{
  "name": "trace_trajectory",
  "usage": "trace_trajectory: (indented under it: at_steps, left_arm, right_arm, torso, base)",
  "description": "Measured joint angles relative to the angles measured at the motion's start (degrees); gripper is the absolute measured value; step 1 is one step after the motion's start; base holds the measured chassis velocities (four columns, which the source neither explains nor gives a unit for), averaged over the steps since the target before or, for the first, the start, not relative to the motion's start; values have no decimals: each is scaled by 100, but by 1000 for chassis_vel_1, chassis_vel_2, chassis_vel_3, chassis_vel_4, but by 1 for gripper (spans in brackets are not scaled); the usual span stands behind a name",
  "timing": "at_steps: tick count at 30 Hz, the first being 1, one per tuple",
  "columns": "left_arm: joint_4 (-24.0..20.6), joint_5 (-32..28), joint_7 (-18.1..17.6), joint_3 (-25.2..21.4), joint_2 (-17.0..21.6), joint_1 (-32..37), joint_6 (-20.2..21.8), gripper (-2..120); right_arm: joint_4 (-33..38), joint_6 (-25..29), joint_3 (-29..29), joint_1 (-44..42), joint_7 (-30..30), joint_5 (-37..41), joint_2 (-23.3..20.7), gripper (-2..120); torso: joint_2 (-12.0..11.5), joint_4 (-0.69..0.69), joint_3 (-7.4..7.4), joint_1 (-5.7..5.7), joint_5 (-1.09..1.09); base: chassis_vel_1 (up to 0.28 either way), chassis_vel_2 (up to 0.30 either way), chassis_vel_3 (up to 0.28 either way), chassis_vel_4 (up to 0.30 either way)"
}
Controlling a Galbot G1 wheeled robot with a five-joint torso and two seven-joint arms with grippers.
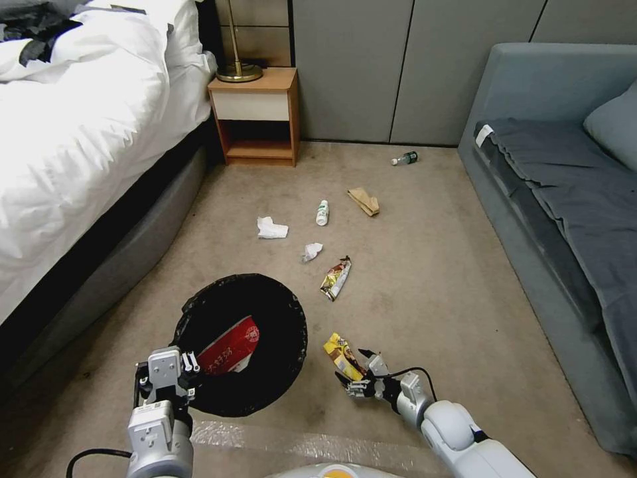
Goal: Pick up the trash bin, then pick up the garbage from the floor and place it into the trash bin.
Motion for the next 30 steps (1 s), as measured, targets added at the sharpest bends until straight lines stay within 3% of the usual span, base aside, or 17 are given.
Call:
trace_trajectory:
  at_steps: [5,8,13,15,16,19,30]
  left_arm:
    - [0,0,-9,-3,-1,19,-14,2]
    - [0,-3,-14,-15,2,25,-23,2]
    - [0,-4,-16,-13,2,16,-25,2]
    - [0,-4,-16,-6,2,-2,-25,2]
    - [1,-4,-17,-3,2,-6,-25,2]
    - [1,-4,-18,0,3,-1,-25,2]
    - [-22,14,-18,17,-1,37,-34,2]
  right_arm:
    - [-301,87,60,50,-38,-79,125,63]
    - [-550,170,138,105,-80,-140,215,47]
    - [-548,182,160,109,-84,-140,214,32]
    - [-502,188,185,107,-84,-127,200,22]
    - [-460,206,217,101,-82,-113,185,10]
    - [-441,232,245,99,-74,-108,176,0]
    - [30,344,419,-10,-4,-21,119,0]
  torso:
    - [0,0,0,0,0]
    - [0,0,0,0,1]
    - [0,0,0,0,0]
    - [0,0,0,0,0]
    - [0,0,0,0,0]
    - [0,0,0,0,0]
    - [0,0,0,0,1]
  base:
    - [0,0,0,0]
    - [0,0,0,0]
    - [0,0,0,0]
    - [0,0,0,0]
    - [0,0,0,0]
    - [0,0,0,0]
    - [0,0,0,0]
